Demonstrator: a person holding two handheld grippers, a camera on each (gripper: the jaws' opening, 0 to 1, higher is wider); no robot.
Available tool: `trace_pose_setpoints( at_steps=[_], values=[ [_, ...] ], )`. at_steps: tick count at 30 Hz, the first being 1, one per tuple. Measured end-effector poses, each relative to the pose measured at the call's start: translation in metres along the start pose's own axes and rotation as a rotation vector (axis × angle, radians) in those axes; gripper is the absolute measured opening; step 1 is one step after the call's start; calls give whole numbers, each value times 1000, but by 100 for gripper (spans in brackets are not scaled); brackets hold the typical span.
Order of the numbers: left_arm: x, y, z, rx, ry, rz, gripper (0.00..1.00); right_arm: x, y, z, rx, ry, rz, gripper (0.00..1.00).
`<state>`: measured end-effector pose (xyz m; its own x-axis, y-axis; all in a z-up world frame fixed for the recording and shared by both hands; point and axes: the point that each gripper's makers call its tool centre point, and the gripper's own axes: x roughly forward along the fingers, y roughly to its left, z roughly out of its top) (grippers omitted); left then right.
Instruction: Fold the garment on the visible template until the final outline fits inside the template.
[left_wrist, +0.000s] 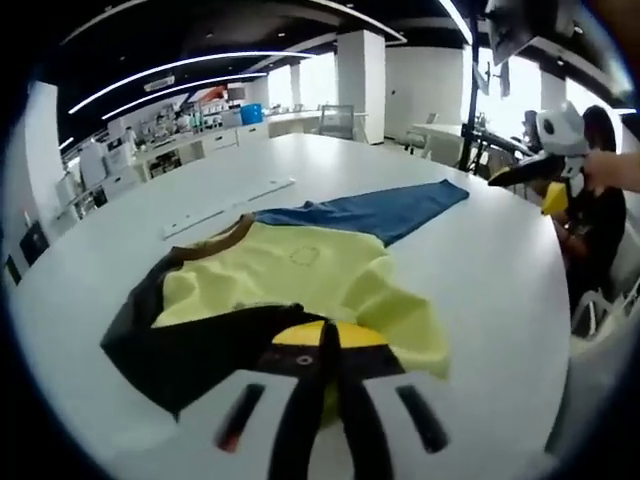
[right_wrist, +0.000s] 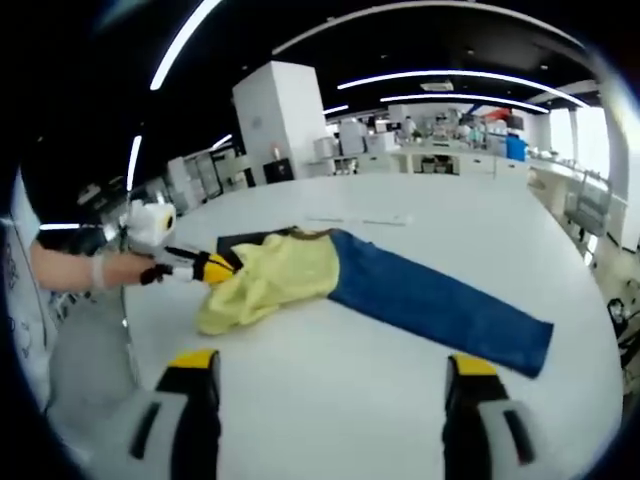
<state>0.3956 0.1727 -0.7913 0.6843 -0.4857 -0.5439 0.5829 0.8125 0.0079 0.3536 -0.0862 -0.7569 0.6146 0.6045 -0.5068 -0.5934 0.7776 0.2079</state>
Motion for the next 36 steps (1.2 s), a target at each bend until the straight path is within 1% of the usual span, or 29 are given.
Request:
trace_pose_setpoints(
  at_steps=[4, 6, 9, 10, 11, 12, 13, 14, 17, 19, 20, 21, 23, 25, 26, 27, 29, 31, 32, 34, 36],
  values=[
    [-8, 0, 5, -11, -16, -12, 0, -2, 4, 5, -11, -6, -6, 94],
    [-15, 2, 10, -14, -30, -19, 0, -3, 5, 6, -20, -5, -11, 94],
    [-27, 10, 13, -14, -46, -23, 0, -6, 7, 9, -30, -2, -20, 94],
    [-30, 12, 15, -22, -47, -24, 0, -6, 8, 10, -33, 0, -22, 94],
    [-35, 15, 16, -49, -50, -24, 0, -7, 11, 11, -36, 2, -23, 93],
    [-40, 17, 18, -53, -54, -24, 0, -8, 16, 12, -38, 2, -24, 93],
    [-45, 20, 19, -65, -61, -23, 0, -8, 16, 12, -38, 3, -24, 93],
    [-54, 26, 22, -96, -69, -14, 0, -8, 19, 12, -38, 5, -23, 93],
    [-76, 44, 22, -100, -81, 4, 0, -8, 30, 15, -47, 6, -23, 95],
    [-92, 61, 19, -90, -79, 27, 0, -7, 36, 19, -53, -2, -31, 97],
    [-101, 73, 15, -99, -77, 46, 0, -7, 41, 21, -49, -6, -32, 96],
    [-107, 81, 13, -102, -74, 56, 0, -6, 44, 22, -46, -11, -34, 96],
    [-120, 103, 3, -124, -69, 84, 0, -4, 55, 27, -46, -22, -34, 96],
    [-128, 121, -6, -139, -62, 98, 0, -3, 61, 28, -49, -28, -34, 96],
    [-133, 125, -9, -149, -60, 104, 0, -2, 64, 29, -51, -30, -35, 96],
    [-139, 132, -15, -165, -59, 111, 0, -1, 71, 28, -53, -28, -36, 96],
    [-148, 149, -24, -198, -60, 127, 0, 0, 77, 26, -55, -28, -41, 96],
    [-158, 158, -30, -239, -71, 138, 0, 1, 84, 23, -48, -23, -50, 96],
    [-162, 166, -35, -242, -71, 143, 0, 2, 86, 22, -46, -24, -53, 96],
    [-169, 177, -45, -259, -64, 154, 0, 3, 90, 20, -35, -20, -60, 96],
    [-172, 188, -53, -294, -66, 162, 0, 4, 96, 19, -35, -18, -66, 97]
  ],
)
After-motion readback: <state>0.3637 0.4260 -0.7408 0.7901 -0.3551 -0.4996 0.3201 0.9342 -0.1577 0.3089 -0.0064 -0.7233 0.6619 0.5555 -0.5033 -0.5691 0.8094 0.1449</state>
